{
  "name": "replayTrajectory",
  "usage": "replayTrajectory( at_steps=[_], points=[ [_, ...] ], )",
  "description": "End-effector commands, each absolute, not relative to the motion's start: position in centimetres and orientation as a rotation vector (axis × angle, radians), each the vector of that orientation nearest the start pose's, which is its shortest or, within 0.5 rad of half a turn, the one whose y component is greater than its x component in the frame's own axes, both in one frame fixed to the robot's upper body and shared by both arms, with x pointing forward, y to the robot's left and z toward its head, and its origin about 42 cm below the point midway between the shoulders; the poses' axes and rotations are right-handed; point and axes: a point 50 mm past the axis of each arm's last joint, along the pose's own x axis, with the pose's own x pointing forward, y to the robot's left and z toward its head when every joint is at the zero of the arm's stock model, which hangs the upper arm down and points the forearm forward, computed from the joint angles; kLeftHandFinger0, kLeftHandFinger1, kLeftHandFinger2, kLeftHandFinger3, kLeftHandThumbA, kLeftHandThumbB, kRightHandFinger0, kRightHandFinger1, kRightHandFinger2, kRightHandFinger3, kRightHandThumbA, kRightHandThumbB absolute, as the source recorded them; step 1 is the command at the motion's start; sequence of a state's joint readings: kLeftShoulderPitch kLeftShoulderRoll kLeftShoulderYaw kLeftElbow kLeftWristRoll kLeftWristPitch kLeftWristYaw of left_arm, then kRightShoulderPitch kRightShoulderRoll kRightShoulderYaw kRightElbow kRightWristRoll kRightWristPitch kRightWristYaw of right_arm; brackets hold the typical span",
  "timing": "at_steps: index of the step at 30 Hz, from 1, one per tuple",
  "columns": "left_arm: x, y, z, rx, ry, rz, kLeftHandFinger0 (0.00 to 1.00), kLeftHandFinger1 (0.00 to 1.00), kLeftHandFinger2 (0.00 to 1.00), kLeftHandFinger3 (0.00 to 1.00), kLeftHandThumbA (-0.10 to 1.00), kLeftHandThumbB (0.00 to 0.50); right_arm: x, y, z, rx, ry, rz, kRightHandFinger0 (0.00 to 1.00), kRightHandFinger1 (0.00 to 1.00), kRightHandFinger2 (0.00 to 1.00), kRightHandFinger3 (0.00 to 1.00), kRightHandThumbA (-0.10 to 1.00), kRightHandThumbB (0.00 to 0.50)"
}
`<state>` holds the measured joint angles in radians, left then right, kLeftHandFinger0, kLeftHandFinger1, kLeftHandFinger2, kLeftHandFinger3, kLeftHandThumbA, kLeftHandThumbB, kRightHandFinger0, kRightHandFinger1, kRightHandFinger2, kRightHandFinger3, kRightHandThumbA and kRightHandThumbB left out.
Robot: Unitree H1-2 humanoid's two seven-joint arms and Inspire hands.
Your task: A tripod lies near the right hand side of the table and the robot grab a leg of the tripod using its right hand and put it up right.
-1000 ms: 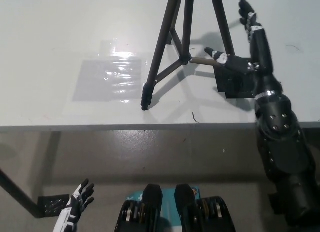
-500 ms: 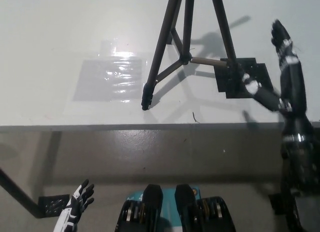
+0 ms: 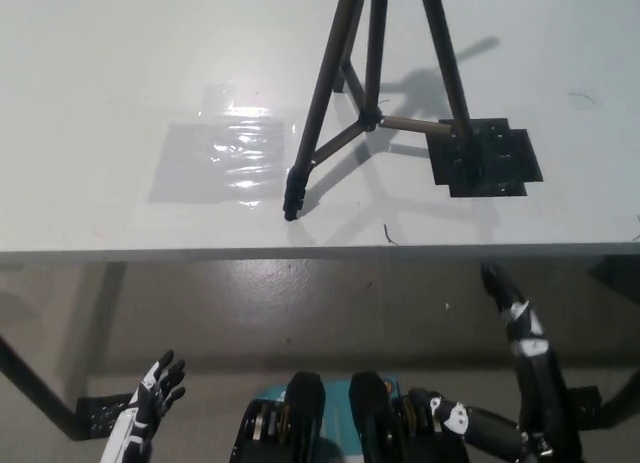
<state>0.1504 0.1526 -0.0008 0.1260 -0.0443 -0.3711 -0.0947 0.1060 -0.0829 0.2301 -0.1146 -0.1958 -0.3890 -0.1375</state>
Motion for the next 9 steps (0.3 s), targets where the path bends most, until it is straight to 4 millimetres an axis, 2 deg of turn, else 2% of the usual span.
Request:
replayTrajectory(
  at_steps=[1,3,5,7,9],
  points=[
    [22.9,27.1,6.6,0.106,-0.140,-0.087,1.00,1.00,1.00,1.00,1.00,0.252,25.8,-19.1,11.0,-0.107,-0.426,0.052,1.00,1.00,1.00,1.00,1.00,0.293],
    [23.2,27.0,6.6,0.103,-0.146,-0.084,1.00,1.00,1.00,1.00,1.00,0.240,26.5,-19.2,9.9,-0.097,-0.381,0.051,1.00,1.00,1.00,1.00,1.00,0.323],
    [23.3,27.0,6.8,0.101,-0.139,-0.087,1.00,1.00,1.00,1.00,1.00,0.257,26.8,-19.4,8.8,-0.081,-0.338,0.053,1.00,1.00,1.00,1.00,1.00,0.356],
    [23.6,26.9,7.0,0.104,-0.154,-0.089,1.00,1.00,1.00,1.00,1.00,0.245,27.4,-19.4,8.1,-0.060,-0.307,0.057,1.00,1.00,1.00,1.00,1.00,0.366],
    [23.8,27.0,7.1,0.095,-0.165,-0.090,1.00,1.00,1.00,1.00,1.00,0.244,27.9,-19.4,7.5,-0.046,-0.284,0.071,1.00,1.00,1.00,1.00,1.00,0.341]
  ],
)
